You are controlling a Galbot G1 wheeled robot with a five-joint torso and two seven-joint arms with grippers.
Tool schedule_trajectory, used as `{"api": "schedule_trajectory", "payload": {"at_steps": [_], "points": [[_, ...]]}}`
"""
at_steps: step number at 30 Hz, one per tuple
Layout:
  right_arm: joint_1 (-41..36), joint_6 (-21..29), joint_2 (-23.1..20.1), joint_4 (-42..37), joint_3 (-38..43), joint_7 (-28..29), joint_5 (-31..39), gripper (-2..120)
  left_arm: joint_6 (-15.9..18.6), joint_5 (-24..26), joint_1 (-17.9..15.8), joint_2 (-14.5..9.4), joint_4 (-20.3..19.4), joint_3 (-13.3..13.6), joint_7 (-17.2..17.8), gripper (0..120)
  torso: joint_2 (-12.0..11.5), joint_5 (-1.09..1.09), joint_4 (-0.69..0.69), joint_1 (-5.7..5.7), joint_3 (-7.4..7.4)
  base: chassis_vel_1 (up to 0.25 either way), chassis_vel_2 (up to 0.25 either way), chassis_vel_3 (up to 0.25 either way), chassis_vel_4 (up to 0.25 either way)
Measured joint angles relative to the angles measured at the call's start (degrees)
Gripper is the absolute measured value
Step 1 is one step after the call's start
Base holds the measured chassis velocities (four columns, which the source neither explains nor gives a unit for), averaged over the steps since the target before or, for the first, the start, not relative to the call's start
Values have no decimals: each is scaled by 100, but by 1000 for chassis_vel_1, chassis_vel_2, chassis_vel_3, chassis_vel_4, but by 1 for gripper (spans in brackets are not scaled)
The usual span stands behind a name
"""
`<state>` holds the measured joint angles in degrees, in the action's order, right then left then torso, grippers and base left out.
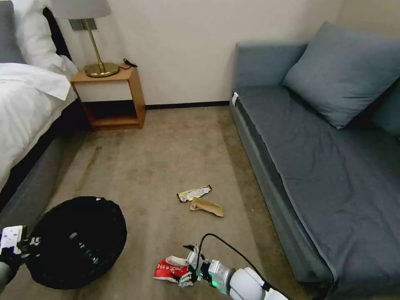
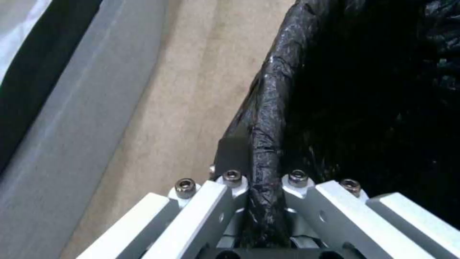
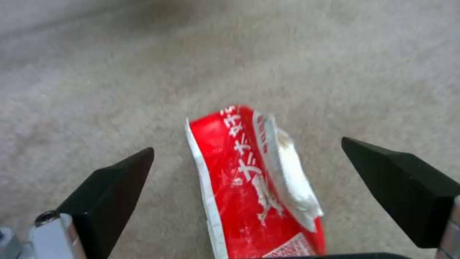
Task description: Pick up the trash bin, then pick up the garbage on the floor and place it into the trash bin.
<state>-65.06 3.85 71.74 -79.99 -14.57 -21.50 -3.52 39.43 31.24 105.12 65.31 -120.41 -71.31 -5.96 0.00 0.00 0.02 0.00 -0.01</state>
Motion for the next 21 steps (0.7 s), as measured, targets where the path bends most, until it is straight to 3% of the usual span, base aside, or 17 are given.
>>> {"api": "schedule_trajectory", "payload": {"at_steps": [6,8,12,14,20,21], "points": [[211,-87,468,622,92,297,-41,99,-3,-8,23,42,-55,-4,-11,3,0,-2,-1,0,0,0,0,0,0],[284,-98,628,856,138,339,-96,88,-3,-22,25,53,-62,-4,-11,3,2,-8,0,0,-1,0,0,0,0],[308,-72,669,921,140,335,-90,79,-3,-26,21,60,-68,1,-11,3,3,-9,0,0,-1,0,0,0,0],[310,-38,669,924,133,279,-75,65,-3,-32,23,62,-76,9,-11,3,3,-6,-1,0,-1,0,0,0,0],[316,-11,642,917,51,187,-122,50,-3,-35,23,60,-77,11,-11,3,3,-4,0,0,-1,0,0,0,0],[325,-12,640,918,18,159,-171,41,-3,-37,22,62,-79,19,-11,3,3,-4,-1,0,-1,0,0,0,0]]}}
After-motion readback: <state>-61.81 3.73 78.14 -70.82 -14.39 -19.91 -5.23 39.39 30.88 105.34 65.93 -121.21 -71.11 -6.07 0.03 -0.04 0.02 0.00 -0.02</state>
